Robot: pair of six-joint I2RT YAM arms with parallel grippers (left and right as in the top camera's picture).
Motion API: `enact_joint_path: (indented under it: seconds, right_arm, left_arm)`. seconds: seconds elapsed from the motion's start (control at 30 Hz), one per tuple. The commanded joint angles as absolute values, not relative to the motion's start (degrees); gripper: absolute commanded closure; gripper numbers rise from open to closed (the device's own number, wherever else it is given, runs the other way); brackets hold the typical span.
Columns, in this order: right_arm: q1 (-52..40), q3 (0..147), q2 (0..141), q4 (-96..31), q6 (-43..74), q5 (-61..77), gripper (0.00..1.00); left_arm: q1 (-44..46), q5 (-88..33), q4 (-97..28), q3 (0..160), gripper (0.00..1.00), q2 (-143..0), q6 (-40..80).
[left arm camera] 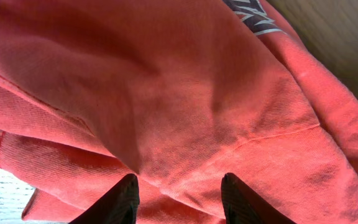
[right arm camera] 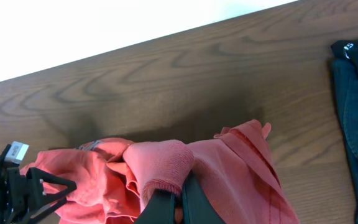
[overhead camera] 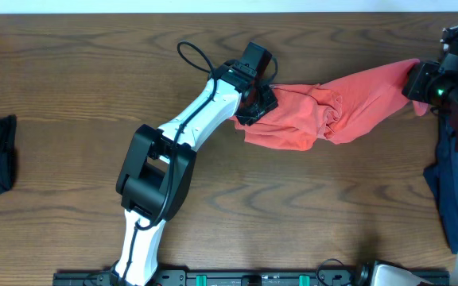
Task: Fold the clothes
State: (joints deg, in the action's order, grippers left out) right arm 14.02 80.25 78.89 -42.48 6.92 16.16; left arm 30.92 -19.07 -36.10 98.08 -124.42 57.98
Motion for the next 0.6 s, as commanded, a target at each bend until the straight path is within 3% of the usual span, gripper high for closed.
enact_joint_path:
  seconds: [0.0,0.3,0.4,0.47,0.5,0.57]
  right_arm:
    - [14.6,80.6,77.8,-42.7,6.3,17.0,0.99]
    - [14.5,80.6,77.9,-42.7,6.3,17.0,0.99]
    - [14.3,80.6,77.9,-42.8,6.3,17.0,0.99]
    - [14.3,80.6,77.9,-42.9,6.3,17.0,0.99]
    - [14.3,80.6,77.9,-43.0,6.3,17.0,0.99]
    - [14.3,80.6,77.9,-43.0,6.3,17.0,0.99]
  left_arm:
    - [31.2,-18.9,-36.3,97.7,0.54,-126.8,59.3]
    - [32.0,-23.0,-34.8,97.7,0.54,-131.5,60.3]
    - [32.0,-23.7,-33.2,97.7,0.81,-131.7,60.3]
    - [32.0,-24.3,-32.1,97.7,0.81,-131.7,60.3]
    - [32.0,-25.0,-31.7,97.7,0.75,-131.7,60.3]
    - [32.0,-26.0,-31.5,97.7,0.72,-131.7,60.3]
